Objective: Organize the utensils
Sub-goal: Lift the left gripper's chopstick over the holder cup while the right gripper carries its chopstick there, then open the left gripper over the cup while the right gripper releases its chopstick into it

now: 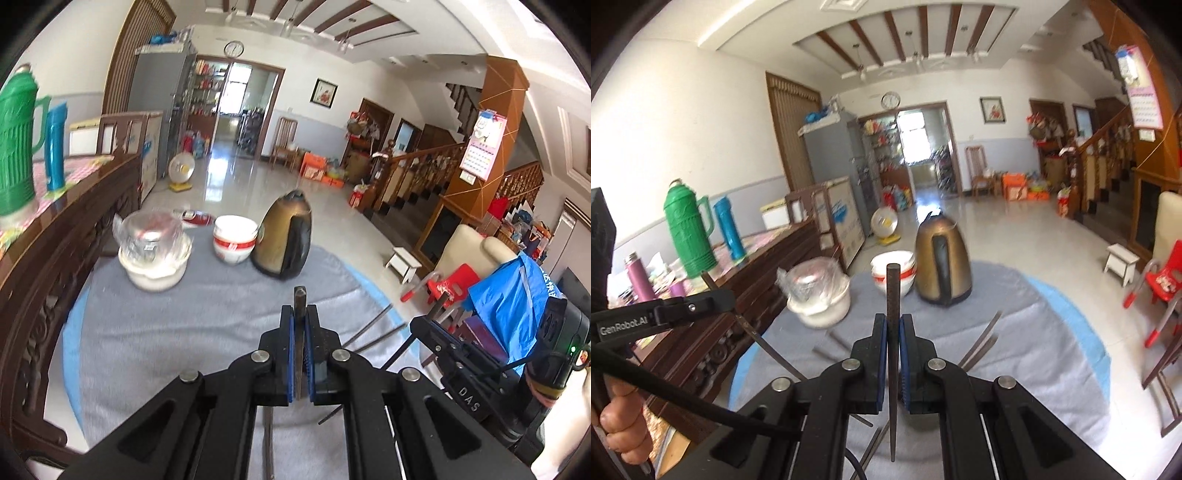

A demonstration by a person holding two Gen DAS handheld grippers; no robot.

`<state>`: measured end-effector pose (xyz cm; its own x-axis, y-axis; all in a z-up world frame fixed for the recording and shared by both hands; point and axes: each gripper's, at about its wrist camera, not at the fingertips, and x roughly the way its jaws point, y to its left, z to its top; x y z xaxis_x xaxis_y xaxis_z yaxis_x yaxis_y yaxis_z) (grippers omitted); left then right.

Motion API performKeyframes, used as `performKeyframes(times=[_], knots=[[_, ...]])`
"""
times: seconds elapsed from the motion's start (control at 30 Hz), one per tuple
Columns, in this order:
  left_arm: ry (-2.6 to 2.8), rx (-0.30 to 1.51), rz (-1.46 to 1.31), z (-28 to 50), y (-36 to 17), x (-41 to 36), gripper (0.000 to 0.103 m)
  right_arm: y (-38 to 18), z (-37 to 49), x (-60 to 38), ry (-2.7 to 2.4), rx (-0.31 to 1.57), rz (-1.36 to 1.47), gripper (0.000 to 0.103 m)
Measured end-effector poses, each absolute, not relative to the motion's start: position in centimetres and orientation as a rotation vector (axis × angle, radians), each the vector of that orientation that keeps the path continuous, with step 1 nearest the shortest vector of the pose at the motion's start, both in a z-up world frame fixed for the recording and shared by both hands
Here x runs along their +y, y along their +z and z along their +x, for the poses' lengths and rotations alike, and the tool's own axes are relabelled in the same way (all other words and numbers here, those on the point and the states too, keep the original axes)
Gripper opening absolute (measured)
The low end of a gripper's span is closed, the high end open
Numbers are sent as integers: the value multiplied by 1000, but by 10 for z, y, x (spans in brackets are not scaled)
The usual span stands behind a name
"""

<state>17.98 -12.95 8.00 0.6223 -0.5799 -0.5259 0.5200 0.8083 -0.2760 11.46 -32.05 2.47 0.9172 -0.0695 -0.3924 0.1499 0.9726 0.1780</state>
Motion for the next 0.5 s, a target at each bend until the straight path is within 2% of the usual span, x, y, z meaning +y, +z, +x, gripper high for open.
performKeyframes(times=[0.33, 0.5], knots=[[-620, 539, -99, 194, 80, -169, 5, 36, 126, -335, -229, 180, 185, 7], [-592, 527, -55, 202, 60, -193, 5, 17, 147, -339, -236, 218, 183, 7]])
